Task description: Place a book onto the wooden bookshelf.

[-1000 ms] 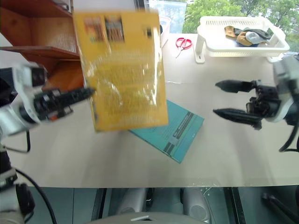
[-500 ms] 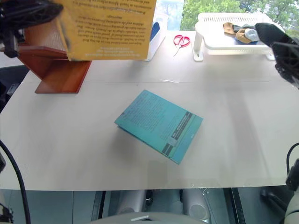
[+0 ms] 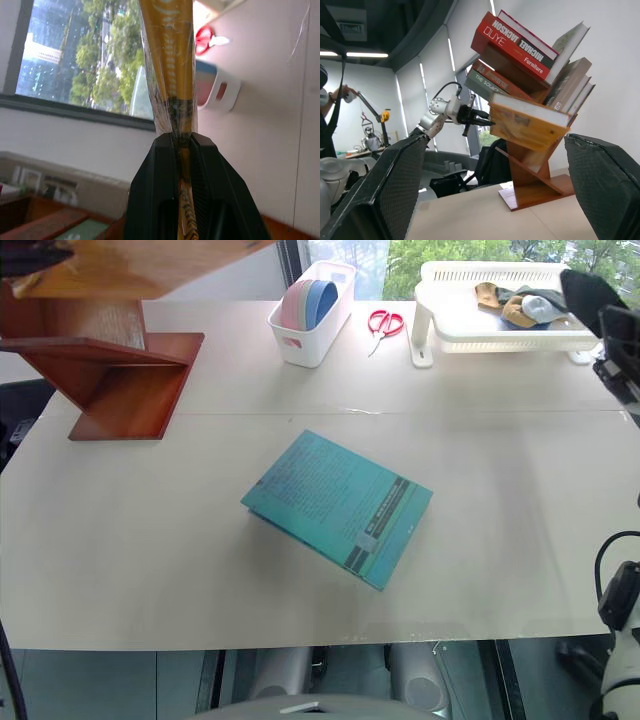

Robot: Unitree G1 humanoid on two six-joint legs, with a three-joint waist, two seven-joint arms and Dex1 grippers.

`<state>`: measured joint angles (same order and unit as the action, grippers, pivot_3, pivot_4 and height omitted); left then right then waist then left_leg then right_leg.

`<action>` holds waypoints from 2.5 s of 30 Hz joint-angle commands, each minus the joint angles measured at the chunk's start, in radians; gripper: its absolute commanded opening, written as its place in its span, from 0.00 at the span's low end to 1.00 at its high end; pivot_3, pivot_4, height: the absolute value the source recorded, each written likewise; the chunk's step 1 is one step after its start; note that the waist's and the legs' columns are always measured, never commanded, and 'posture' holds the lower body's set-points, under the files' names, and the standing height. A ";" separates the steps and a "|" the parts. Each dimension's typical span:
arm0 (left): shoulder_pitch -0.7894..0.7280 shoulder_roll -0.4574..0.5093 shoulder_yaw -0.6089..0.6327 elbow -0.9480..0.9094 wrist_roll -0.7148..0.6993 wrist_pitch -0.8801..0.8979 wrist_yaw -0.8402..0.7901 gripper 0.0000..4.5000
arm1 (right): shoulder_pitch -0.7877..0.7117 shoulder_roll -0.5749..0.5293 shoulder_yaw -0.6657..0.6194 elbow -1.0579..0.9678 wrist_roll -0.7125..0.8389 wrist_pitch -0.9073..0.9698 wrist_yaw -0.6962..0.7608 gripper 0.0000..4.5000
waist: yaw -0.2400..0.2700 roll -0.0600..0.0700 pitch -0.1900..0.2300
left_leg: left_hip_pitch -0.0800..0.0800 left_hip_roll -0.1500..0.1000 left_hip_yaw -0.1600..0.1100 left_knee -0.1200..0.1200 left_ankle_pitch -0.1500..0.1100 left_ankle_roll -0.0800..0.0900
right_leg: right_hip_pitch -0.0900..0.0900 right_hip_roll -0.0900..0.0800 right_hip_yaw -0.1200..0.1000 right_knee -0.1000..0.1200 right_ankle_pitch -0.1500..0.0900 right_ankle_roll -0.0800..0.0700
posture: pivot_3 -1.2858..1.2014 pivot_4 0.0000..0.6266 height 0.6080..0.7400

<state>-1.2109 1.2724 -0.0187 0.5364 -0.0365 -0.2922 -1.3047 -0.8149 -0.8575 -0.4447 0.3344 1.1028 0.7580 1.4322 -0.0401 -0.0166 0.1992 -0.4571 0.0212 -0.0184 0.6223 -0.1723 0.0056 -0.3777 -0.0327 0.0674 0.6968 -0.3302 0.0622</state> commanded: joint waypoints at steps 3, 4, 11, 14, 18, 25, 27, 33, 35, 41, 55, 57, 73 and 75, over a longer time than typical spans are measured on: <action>-0.051 0.067 -0.025 0.149 0.152 -0.167 0.065 0.00 | -0.024 -0.003 -0.027 -0.027 0.011 0.007 0.009 1.00 | -0.002 0.000 0.000 | -0.001 0.000 0.000 0.001 0.000 0.000 | 0.000 0.000 0.000 0.000 0.000 0.000 | 0.52 0.24 1.00; -0.061 0.073 -0.032 0.177 0.176 -0.189 0.082 0.00 | -0.022 -0.001 -0.026 -0.033 0.011 0.008 0.006 1.00 | -0.002 0.000 0.000 | -0.001 0.000 0.000 0.001 0.000 0.000 | 0.000 0.000 0.000 0.000 0.000 0.000 | 0.52 0.24 1.00; -0.149 0.089 -0.084 0.390 0.330 -0.339 0.208 0.00 | -0.008 0.013 -0.025 -0.055 -0.001 0.000 -0.013 1.00 | -0.001 0.000 0.000 | -0.005 0.000 -0.003 0.006 0.000 0.001 | -0.001 0.000 -0.003 0.001 0.000 0.000 | 0.52 0.24 1.00; -0.175 0.080 -0.104 0.469 0.372 -0.381 0.262 0.00 | -0.003 0.019 -0.030 -0.072 0.004 0.001 -0.023 1.00 | -0.001 0.000 0.000 | -0.005 0.000 -0.003 0.007 0.000 0.001 | -0.001 0.000 -0.003 0.002 0.000 0.000 | 0.52 0.24 1.00; -0.187 0.083 -0.151 0.543 0.453 -0.406 0.322 0.00 | 0.003 0.020 -0.039 -0.087 0.009 0.004 -0.033 1.00 | -0.002 0.000 0.000 | -0.005 0.000 -0.004 0.009 0.000 0.001 | -0.001 0.000 -0.005 0.004 0.000 0.000 | 0.52 0.24 1.00; -0.213 0.088 -0.188 0.608 0.530 -0.395 0.397 0.00 | 0.018 0.016 -0.055 -0.111 0.016 0.005 -0.053 1.00 | -0.002 0.000 0.000 | -0.007 0.000 -0.006 0.011 0.000 0.001 | -0.001 0.000 -0.006 0.006 0.000 0.000 | 0.52 0.24 1.00; -0.215 0.085 -0.189 0.621 0.534 -0.385 0.391 0.00 | 0.019 0.019 -0.055 -0.112 0.015 0.002 -0.061 1.00 | -0.002 0.000 0.000 | -0.007 0.000 -0.006 0.011 0.000 0.001 | -0.001 0.000 -0.006 0.007 0.000 0.000 | 0.52 0.24 1.00; -0.210 0.083 -0.207 0.626 0.564 -0.356 0.406 0.39 | 0.020 0.027 -0.045 -0.116 0.006 -0.007 -0.068 1.00 | -0.005 0.000 0.000 | -0.006 0.000 -0.006 0.013 0.000 0.000 | -0.002 0.001 -0.006 0.010 0.000 0.000 | 0.52 0.24 1.00; -0.212 0.088 -0.214 0.623 0.584 -0.340 0.431 0.59 | 0.020 0.029 -0.044 -0.116 0.005 -0.008 -0.068 1.00 | -0.004 0.000 0.000 | -0.006 0.000 -0.006 0.014 0.000 0.000 | -0.002 0.001 -0.006 0.011 0.000 0.000 | 0.52 0.24 1.00; -0.209 0.107 -0.232 0.629 0.638 -0.303 0.494 0.99 | 0.016 0.030 -0.044 -0.112 0.003 -0.010 -0.069 1.00 | -0.004 0.000 0.000 | -0.006 0.000 -0.006 0.016 0.000 0.001 | -0.002 0.001 -0.006 0.014 0.000 0.000 | 0.52 0.24 1.00; -0.180 0.153 -0.082 0.525 0.409 -0.266 0.292 0.99 | 0.012 0.016 -0.031 -0.074 -0.023 -0.010 -0.044 1.00 | -0.004 0.000 0.000 | -0.006 0.000 -0.007 0.017 0.000 0.000 | -0.002 0.001 -0.007 0.015 0.000 0.000 | 0.52 0.24 1.00; -0.156 0.144 -0.040 0.460 0.327 -0.224 0.222 0.99 | 0.008 0.011 -0.028 -0.060 -0.033 -0.009 -0.037 1.00 | -0.002 0.000 0.000 | -0.006 0.000 -0.007 0.017 0.000 0.000 | -0.002 0.001 -0.007 0.015 0.000 0.000 | 0.52 0.24 1.00; 0.353 -0.456 0.137 -0.405 -0.172 0.417 0.421 0.99 | -0.083 -0.005 0.033 0.022 -0.137 -0.026 0.035 1.00 | -0.003 0.002 -0.001 | -0.007 0.000 -0.015 0.028 0.000 0.001 | 0.000 0.001 -0.009 0.023 0.000 0.001 | 0.52 0.24 1.00; 0.369 -0.560 0.127 -0.393 -0.137 0.400 0.542 0.99 | -0.075 -0.014 0.022 0.012 -0.135 -0.018 0.033 1.00 | -0.002 0.004 -0.002 | -0.007 0.000 -0.014 0.028 0.000 0.001 | -0.001 0.001 -0.008 0.023 0.000 0.001 | 0.52 0.24 1.00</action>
<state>-0.8413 0.7505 0.0976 0.1799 -0.1970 0.1239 -0.8730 -0.8780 -0.8473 -0.3987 0.3723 0.9575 0.7391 1.4565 -0.0426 -0.0130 0.1974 -0.4638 0.0210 -0.0327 0.6500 -0.1725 0.0061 -0.3784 -0.0318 0.0598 0.7204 -0.3297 0.0628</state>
